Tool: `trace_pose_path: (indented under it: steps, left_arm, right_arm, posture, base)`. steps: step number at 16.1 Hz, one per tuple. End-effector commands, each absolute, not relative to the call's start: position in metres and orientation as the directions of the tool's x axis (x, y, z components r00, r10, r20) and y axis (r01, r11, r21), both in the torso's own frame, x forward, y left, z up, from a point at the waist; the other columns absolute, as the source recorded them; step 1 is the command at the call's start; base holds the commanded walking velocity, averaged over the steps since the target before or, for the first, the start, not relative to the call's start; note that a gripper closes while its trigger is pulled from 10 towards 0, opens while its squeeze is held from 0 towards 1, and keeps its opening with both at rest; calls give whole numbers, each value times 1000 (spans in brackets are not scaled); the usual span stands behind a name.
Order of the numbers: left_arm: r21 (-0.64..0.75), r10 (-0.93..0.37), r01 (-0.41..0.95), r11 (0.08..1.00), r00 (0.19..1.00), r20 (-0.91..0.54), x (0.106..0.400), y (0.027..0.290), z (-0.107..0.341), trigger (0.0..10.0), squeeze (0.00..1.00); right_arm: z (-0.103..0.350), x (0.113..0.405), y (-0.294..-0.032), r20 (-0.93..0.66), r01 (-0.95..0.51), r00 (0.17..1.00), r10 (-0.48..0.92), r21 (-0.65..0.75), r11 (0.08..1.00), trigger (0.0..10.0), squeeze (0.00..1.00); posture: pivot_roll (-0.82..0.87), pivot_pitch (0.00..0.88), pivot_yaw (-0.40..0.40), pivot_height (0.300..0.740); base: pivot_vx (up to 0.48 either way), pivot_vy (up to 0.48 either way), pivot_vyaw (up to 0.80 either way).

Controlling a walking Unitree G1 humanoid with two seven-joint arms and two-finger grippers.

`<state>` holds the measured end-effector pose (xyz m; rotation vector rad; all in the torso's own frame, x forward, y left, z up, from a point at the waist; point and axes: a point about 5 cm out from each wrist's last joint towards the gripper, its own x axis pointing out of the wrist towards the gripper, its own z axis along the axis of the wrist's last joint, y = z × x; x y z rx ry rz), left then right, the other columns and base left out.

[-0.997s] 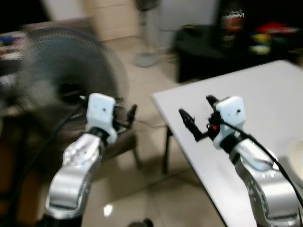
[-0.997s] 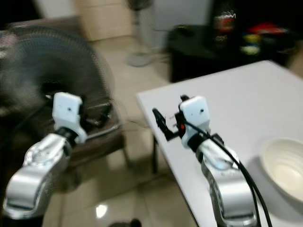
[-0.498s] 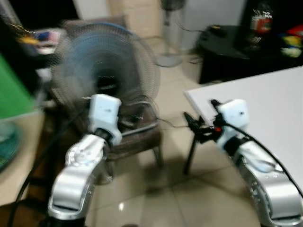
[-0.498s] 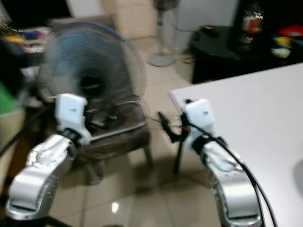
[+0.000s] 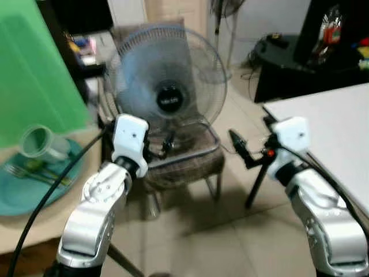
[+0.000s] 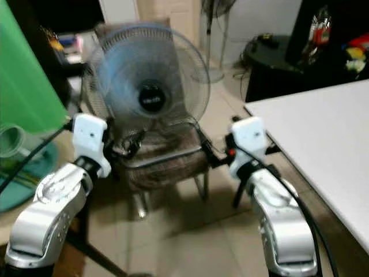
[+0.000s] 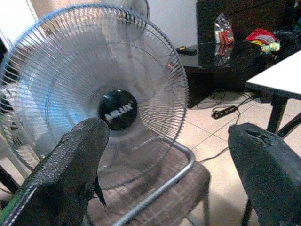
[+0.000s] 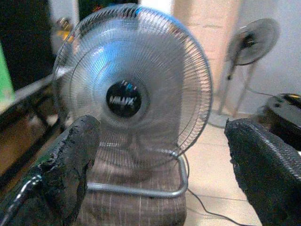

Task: Setting the table

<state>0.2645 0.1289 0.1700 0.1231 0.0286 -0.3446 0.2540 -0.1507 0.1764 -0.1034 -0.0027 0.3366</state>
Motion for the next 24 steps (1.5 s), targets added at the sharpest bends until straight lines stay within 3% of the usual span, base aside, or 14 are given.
trace_pose_path:
  steps: [1, 11, 19, 22, 23, 24]
  left_arm:
    - [142, -316, 319, 937, 948, -42, 267, 135, 174, 10000, 0]
    - [158, -325, 324, 933, 946, -16, 270, 133, 182, 10000, 0]
    - [154, -278, 274, 949, 961, 4, 273, 140, 186, 10000, 0]
    - [138, -296, 297, 945, 955, -27, 270, 142, 180, 10000, 0]
    - [137, -281, 282, 950, 959, -30, 270, 144, 180, 10000, 0]
    - [141, -274, 275, 951, 961, -30, 270, 146, 180, 10000, 0]
  right_arm:
    - [182, 256, -147, 17, -342, 939, 344, -87, 936, 10000, 1000]
    - [194, 258, -146, 74, -329, 940, 334, -70, 942, 10000, 1000]
    - [201, 260, -150, 121, -292, 947, 297, -61, 955, 10000, 1000]
    - [196, 259, -146, 102, -271, 956, 275, -51, 961, 10000, 1000]
    - [188, 256, -149, 70, -252, 965, 251, 2, 968, 10000, 678]
    - [182, 254, -150, 44, -248, 968, 246, 29, 968, 10000, 0]
  posture:
    - [74, 0, 79, 740]
    - [64, 0, 77, 740]
    - [59, 0, 82, 740]
    - [62, 0, 109, 740]
    - [80, 0, 102, 740]
    - [91, 0, 96, 740]
  base:
    - [0, 394, 0]
    - [0, 390, 0]
    - [0, -420, 0]
    - [0, 0, 0]
    - [0, 0, 0]
    - [0, 0, 0]
